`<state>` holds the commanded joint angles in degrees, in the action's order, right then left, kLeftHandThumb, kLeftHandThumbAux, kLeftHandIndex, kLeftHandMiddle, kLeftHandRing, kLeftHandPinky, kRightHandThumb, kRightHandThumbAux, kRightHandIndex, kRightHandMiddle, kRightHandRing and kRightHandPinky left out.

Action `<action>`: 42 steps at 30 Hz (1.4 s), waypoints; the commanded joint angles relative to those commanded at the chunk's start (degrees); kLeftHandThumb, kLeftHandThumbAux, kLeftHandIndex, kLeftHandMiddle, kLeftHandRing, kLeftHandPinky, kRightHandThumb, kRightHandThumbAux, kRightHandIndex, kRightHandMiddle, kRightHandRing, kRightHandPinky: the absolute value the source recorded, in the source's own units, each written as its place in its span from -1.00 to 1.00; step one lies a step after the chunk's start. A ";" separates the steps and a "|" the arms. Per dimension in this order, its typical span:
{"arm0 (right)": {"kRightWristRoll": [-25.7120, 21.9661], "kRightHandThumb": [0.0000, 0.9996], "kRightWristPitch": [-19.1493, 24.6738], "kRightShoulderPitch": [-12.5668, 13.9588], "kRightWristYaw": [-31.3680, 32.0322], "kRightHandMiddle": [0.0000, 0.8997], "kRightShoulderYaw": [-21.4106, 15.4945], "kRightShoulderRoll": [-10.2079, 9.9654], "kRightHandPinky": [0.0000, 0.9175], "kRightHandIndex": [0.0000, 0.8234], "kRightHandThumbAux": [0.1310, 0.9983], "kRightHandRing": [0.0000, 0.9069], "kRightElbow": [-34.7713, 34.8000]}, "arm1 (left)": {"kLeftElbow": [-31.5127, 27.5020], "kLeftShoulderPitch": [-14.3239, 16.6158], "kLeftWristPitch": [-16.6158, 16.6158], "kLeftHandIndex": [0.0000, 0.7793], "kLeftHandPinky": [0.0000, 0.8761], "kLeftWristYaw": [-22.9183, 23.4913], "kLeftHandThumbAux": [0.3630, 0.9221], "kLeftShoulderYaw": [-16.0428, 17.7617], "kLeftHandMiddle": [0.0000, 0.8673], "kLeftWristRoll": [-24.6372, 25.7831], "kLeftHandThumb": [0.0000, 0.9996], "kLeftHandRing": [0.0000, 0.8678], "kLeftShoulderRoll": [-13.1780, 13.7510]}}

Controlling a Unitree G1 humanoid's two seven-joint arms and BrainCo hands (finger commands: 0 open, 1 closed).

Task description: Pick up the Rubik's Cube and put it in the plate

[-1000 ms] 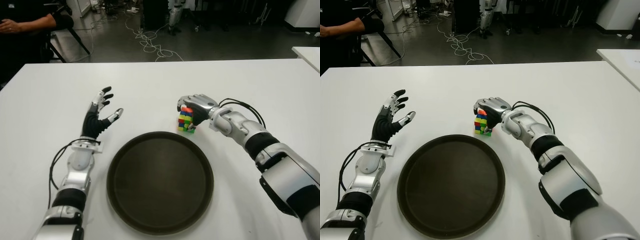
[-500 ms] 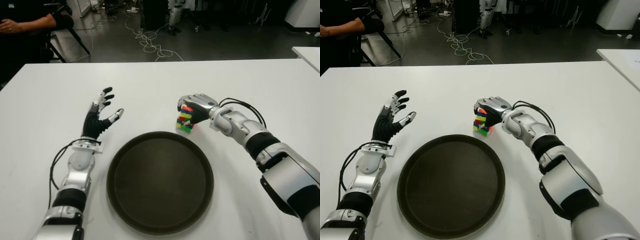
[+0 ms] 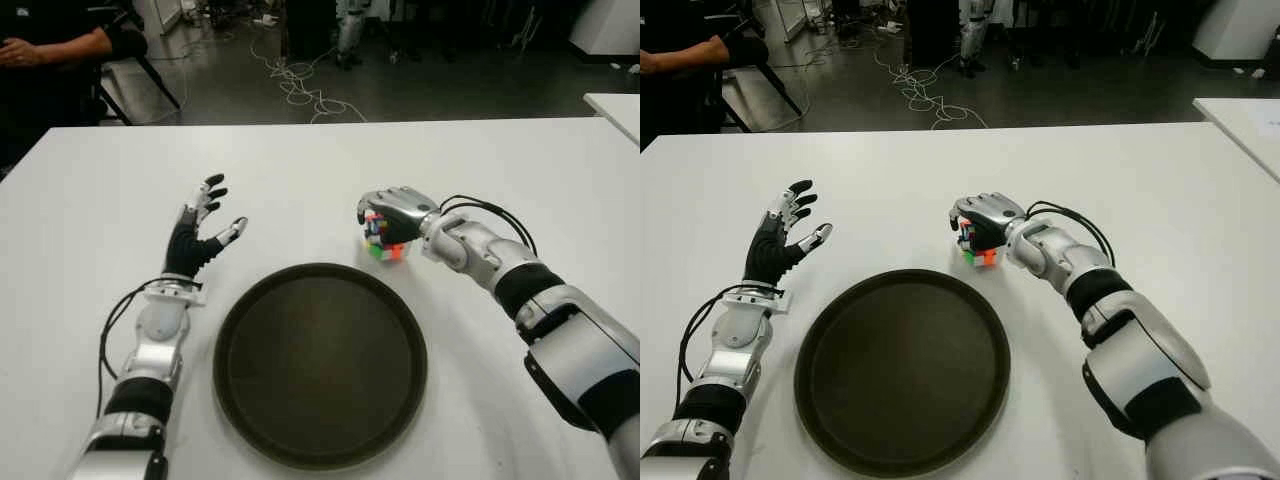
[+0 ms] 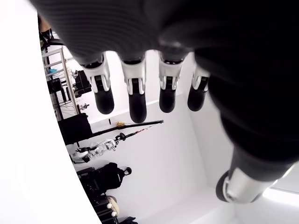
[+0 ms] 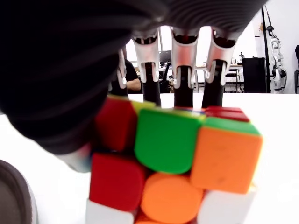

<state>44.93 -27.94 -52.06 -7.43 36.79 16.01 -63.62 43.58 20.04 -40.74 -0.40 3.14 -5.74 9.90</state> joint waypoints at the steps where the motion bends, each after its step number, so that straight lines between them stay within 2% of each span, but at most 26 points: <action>1: 0.04 0.37 -0.01 0.04 -0.13 0.39 -0.02 0.03 0.30 0.02 0.40 0.39 0.05 | 0.00 -0.02 -0.05 -0.82 -0.71 0.01 0.14 -0.01 -0.73 0.01 -0.87 -0.73 0.00; 11: 0.18 0.37 0.82 0.28 -1.52 0.39 -0.31 -0.03 0.31 0.02 0.40 0.39 0.38 | 0.33 0.00 -0.94 -0.80 -0.75 0.24 0.15 0.01 -0.76 0.36 -0.87 -0.76 -0.14; 18: -0.23 0.37 0.86 0.32 -1.27 0.35 -0.55 -0.05 0.30 0.01 0.40 0.37 0.31 | 0.05 -0.10 -0.34 -0.82 -0.78 0.20 0.14 0.07 -0.76 0.48 -0.89 -0.77 -0.22; 35: -0.15 0.37 0.92 0.23 -1.38 0.31 -0.68 0.06 0.31 0.01 0.40 0.35 0.50 | 0.07 -0.10 -0.49 -0.83 -0.72 -0.18 0.16 -0.12 -0.77 -0.13 -0.86 -0.76 0.05; 42: 0.08 0.37 0.95 0.13 -1.37 0.30 -0.50 0.12 0.36 0.01 0.40 0.36 0.44 | 0.00 -0.15 -0.31 -0.82 -0.78 -0.51 0.14 -0.12 -0.77 -0.53 -0.88 -0.79 0.12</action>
<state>45.01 -26.99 -51.94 -8.80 36.29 16.13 -63.18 43.58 19.89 -41.05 -0.90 3.02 -6.28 10.01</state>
